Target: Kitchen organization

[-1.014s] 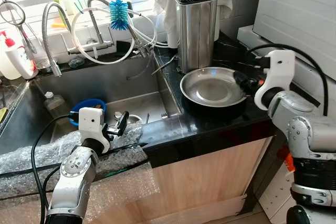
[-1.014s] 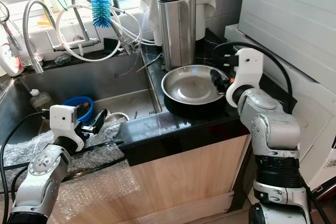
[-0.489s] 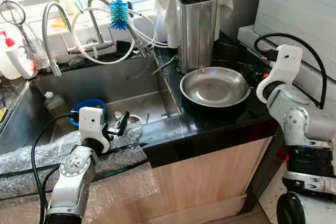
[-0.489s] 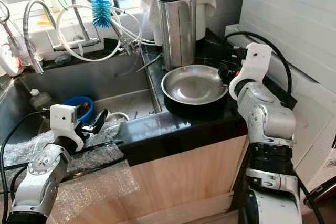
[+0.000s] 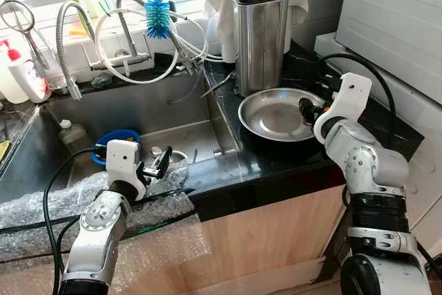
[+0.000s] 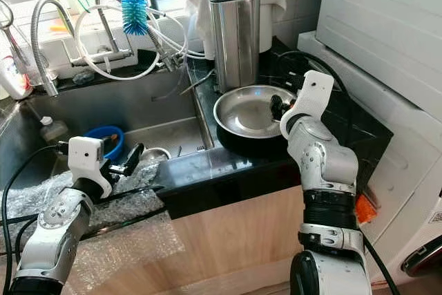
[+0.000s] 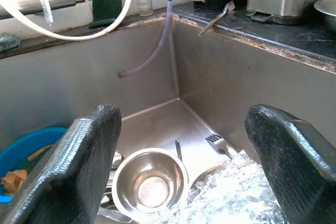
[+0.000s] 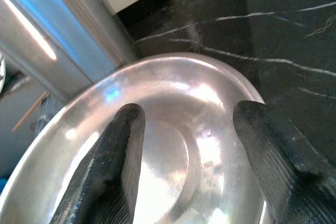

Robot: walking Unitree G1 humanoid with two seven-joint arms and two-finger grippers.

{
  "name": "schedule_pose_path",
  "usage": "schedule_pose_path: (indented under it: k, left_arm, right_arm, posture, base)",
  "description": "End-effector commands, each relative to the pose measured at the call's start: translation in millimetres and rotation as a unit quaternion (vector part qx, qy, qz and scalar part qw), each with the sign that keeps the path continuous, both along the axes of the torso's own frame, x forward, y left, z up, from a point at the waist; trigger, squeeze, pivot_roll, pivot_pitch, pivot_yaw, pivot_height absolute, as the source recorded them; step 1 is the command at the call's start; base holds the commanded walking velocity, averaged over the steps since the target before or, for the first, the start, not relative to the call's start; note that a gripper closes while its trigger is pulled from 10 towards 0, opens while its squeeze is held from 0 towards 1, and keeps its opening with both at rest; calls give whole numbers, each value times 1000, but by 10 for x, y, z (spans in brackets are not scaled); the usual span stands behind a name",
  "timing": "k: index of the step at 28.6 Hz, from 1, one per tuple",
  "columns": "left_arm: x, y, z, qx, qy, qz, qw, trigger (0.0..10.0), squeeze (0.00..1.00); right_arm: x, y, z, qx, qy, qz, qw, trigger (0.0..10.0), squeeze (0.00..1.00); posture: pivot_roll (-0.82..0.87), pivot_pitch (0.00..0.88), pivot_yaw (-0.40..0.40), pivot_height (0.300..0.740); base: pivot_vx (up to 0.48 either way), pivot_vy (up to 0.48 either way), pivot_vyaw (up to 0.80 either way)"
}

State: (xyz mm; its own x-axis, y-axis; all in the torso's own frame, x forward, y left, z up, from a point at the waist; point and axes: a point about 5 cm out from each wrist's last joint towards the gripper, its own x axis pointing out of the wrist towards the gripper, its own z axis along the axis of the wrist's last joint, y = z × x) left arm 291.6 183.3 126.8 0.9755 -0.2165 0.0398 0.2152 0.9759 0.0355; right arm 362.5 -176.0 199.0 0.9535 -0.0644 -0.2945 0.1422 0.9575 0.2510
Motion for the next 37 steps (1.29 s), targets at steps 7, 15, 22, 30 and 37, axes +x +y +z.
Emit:
schedule_pose_path:
  k: [7, 15, 22, 30, 37]
  left_arm:
    - [9, 41, -1, 10, 2, 2, 1000, 10000, 0]
    - [16, 25, -4, 10, 4, -2, 1000, 10000, 0]
    - [18, 16, -8, 10, 5, -5, 1000, 10000, 0]
    - [8, 9, -14, 12, 5, -6, 1000, 10000, 0]
    - [5, -7, -21, 13, 5, -11, 1000, 10000, 0]
  right_arm:
    - [2, -67, 175, 7, -36, -79, 996, 10000, 0]
    - [-42, 56, 82, 15, -16, -80, 997, 10000, 0]
    - [-33, 194, -55, 38, 12, -81, 996, 10000, 0]
    - [-23, 193, -38, 49, 7, -144, 988, 10000, 0]
    - [-66, 173, -25, 52, -8, -188, 981, 10000, 0]
  posture:
    - [-97, 0, 117, 740]
    - [-103, 0, 121, 740]
    - [-95, 0, 119, 740]
    - [-86, 0, 114, 740]
    - [-88, 0, 115, 740]
  base:
    - [0, 0, 0]
    - [0, 0, 0]
    - [0, 0, 0]
    - [0, 0, 0]
    - [0, 0, 0]
